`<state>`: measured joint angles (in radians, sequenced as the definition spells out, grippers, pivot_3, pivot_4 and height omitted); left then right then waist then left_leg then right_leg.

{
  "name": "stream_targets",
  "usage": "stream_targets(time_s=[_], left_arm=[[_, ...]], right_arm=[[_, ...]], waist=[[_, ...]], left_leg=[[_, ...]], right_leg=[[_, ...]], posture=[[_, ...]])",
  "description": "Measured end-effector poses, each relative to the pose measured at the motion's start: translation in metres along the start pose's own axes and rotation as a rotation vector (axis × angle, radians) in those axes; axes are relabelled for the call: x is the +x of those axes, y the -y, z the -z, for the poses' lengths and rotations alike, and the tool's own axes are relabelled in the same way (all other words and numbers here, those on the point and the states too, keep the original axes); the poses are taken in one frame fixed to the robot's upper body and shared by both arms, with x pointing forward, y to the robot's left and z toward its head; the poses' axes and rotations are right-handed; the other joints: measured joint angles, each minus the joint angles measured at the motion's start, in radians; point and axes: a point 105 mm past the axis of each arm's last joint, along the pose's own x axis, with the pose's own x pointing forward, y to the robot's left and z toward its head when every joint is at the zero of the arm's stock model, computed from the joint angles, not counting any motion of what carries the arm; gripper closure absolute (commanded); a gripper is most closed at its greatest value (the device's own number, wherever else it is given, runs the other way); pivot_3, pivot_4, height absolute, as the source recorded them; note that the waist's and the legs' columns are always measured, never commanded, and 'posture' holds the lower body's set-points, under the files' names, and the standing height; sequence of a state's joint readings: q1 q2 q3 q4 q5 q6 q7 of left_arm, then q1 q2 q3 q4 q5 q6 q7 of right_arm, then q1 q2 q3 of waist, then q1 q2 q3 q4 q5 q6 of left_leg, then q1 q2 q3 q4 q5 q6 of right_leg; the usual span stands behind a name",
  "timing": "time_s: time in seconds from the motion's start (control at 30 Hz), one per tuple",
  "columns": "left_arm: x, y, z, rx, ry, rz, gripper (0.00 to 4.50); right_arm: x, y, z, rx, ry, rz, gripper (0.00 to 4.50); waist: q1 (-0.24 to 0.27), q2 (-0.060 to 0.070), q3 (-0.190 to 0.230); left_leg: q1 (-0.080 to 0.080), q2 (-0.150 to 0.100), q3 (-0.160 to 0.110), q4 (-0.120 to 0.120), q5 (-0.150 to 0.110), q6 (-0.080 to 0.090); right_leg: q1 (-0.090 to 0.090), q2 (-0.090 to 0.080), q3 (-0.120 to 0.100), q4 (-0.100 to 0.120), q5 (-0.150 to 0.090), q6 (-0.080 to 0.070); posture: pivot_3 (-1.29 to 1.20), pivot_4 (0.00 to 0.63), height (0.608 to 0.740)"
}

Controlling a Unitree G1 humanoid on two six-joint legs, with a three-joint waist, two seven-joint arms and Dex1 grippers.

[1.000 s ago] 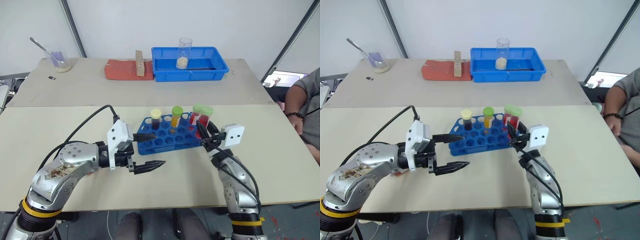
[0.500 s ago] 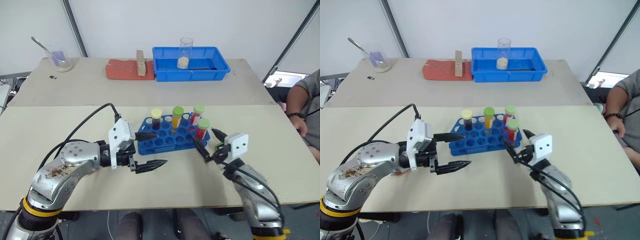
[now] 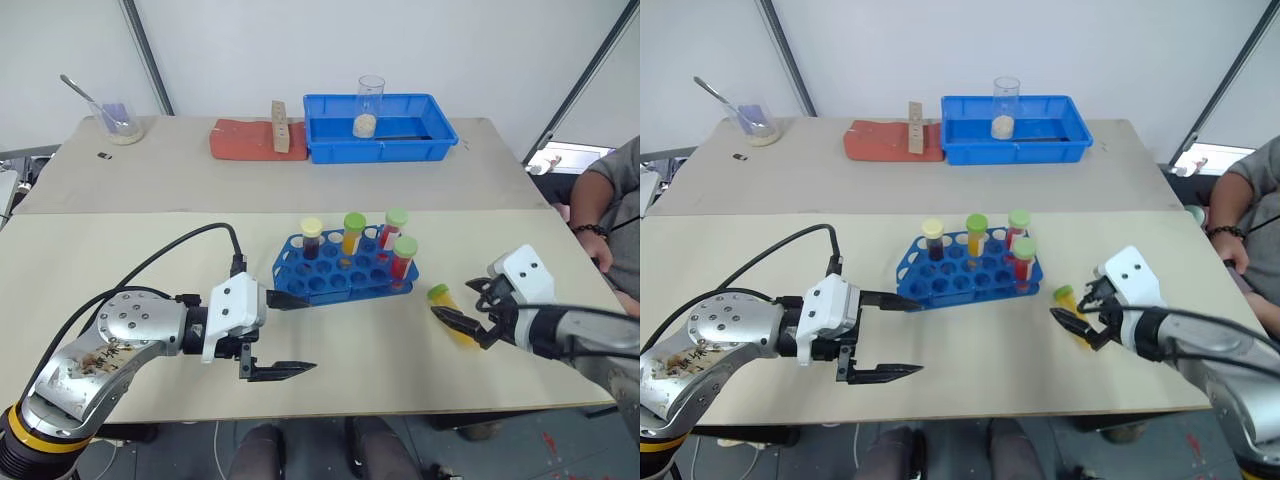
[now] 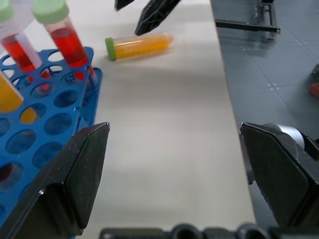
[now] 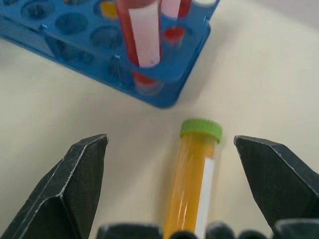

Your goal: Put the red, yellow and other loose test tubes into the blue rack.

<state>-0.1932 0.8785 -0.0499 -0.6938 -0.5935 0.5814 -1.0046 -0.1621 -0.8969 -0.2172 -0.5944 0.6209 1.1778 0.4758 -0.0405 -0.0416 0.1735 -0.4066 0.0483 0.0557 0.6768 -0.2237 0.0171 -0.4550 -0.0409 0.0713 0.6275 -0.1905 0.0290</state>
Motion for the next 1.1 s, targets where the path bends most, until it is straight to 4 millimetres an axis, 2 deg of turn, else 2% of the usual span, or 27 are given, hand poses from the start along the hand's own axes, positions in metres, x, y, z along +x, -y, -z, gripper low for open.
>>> stream_targets(time_s=[0.13,0.27,0.5,0.6,0.87,1.1], left_arm=[[0.003,0.004,-0.001,-0.001,0.007,0.009,0.00],[0.005,0.006,0.000,-0.005,0.009,0.013,0.00],[0.009,0.011,0.000,-0.014,0.017,0.031,0.00],[0.010,0.012,0.000,-0.014,0.018,0.036,0.00],[0.012,0.016,0.000,-0.018,0.020,0.062,0.00],[0.014,0.017,0.001,-0.017,0.029,0.071,0.00]], right_arm=[[0.007,0.021,0.005,0.081,-0.137,0.045,0.02],[0.018,0.023,0.014,0.114,-0.238,-0.007,0.02],[0.038,0.024,0.009,0.139,-0.328,-0.097,0.02],[0.041,0.027,0.010,0.180,-0.376,-0.105,0.77],[0.045,0.027,0.011,0.202,-0.434,-0.117,3.48],[0.045,0.026,0.010,0.208,-0.437,-0.116,3.56]], waist=[[0.001,0.000,0.000],[0.001,0.000,0.000],[-0.003,0.000,0.000],[-0.001,0.000,0.000],[-0.001,0.000,0.000],[-0.001,0.000,0.000]], left_leg=[[-0.001,0.000,0.000,0.000,0.000,0.000],[-0.002,0.000,-0.001,0.000,0.000,0.001],[-0.001,0.000,-0.001,0.000,0.000,0.001],[-0.002,0.000,0.000,0.000,0.000,0.001],[-0.002,0.000,0.000,0.000,0.000,0.001],[-0.002,0.000,0.000,0.000,0.000,0.001]], right_leg=[[0.000,0.000,0.000,-0.001,0.000,0.000],[0.000,0.000,0.000,-0.002,0.000,0.001],[0.000,0.000,0.000,-0.001,0.001,0.003],[0.000,0.000,0.000,-0.002,0.001,0.003],[0.000,0.000,0.000,-0.002,0.002,0.005],[0.000,0.000,0.000,-0.002,0.002,0.006]], posture=[[0.00,0.150,0.740],[0.00,0.150,0.740],[0.00,0.150,0.740],[0.00,0.150,0.740],[0.00,0.150,0.740],[0.00,0.150,0.740]])
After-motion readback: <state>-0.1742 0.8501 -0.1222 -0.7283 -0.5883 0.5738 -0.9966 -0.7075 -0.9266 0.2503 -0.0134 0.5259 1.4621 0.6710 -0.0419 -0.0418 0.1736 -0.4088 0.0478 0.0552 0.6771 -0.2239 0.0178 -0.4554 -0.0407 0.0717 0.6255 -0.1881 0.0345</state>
